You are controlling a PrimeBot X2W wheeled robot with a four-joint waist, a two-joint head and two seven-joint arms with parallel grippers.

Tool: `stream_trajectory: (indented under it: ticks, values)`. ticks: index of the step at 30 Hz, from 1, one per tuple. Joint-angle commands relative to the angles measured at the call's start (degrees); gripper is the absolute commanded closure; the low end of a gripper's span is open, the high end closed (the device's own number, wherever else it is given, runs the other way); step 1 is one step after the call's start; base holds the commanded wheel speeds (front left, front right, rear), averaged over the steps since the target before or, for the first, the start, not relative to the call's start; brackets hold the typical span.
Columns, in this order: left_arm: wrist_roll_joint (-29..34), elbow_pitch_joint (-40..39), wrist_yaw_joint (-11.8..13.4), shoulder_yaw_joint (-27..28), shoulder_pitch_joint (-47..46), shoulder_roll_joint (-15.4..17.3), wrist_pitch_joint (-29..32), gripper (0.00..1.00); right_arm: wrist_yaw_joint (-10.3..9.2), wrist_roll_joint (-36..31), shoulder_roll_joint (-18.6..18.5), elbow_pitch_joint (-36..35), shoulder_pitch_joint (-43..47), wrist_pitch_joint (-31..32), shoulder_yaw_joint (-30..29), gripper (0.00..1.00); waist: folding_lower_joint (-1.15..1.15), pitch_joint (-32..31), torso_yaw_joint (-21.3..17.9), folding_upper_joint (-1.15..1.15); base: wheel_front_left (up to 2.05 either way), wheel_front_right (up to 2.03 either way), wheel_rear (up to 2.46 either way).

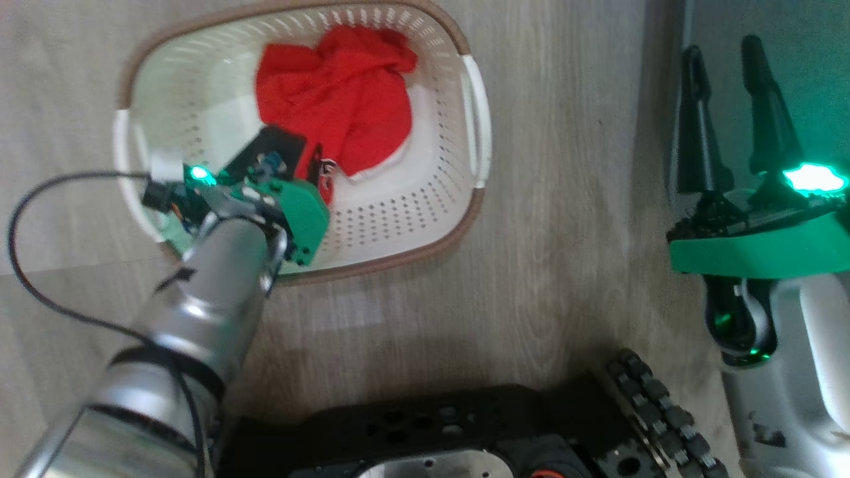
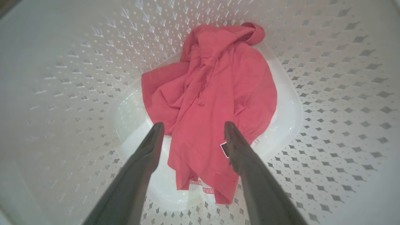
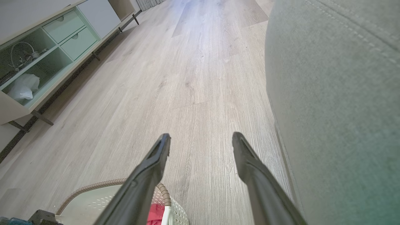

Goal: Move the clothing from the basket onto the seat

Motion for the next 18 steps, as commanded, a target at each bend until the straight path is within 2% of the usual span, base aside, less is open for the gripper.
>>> stream_trajectory:
  ticks: [1, 4, 10, 13, 18]
  values:
    - [0.7, 1.3, -0.3, 0.1, -0.3, 1.1, -0.3, 0.00, -0.01, 0.6, 0.9, -2.2, 1.6, -0.5, 1.5, 0.00, -0.01, 3.6, -3.3, 0.00, 0.00, 0.00, 0.00]
    - [1.9, 4.5, -1.1, -1.4, -3.0, 1.5, 0.2, 0.00, -0.01, 0.8, 1.9, -2.8, 1.4, -0.5, 2.3, 0.00, -0.01, 5.3, -4.8, 0.00, 0.00, 0.00, 0.00]
    - [3.5, 6.3, -0.1, -3.2, -5.7, 2.3, 3.5, 0.00, -0.01, 1.4, 3.1, -3.2, 1.3, -0.5, 3.1, 0.00, -0.01, 7.0, -6.3, 0.00, 0.00, 0.00, 0.00]
    - [3.1, 6.6, 0.8, -3.1, -6.6, 2.6, 5.8, 0.00, -0.01, 1.7, 3.6, -3.3, 1.6, -0.5, 3.5, 0.00, -0.01, 7.7, -7.0, 0.00, 0.00, 0.00, 0.00]
    - [3.0, 6.8, 3.9, -3.1, -7.8, 3.6, 8.6, 0.00, -0.01, 2.3, 4.2, -3.6, 2.2, -0.5, 4.7, 0.00, -0.01, 8.4, -8.5, 0.00, 0.00, 0.00, 0.00]
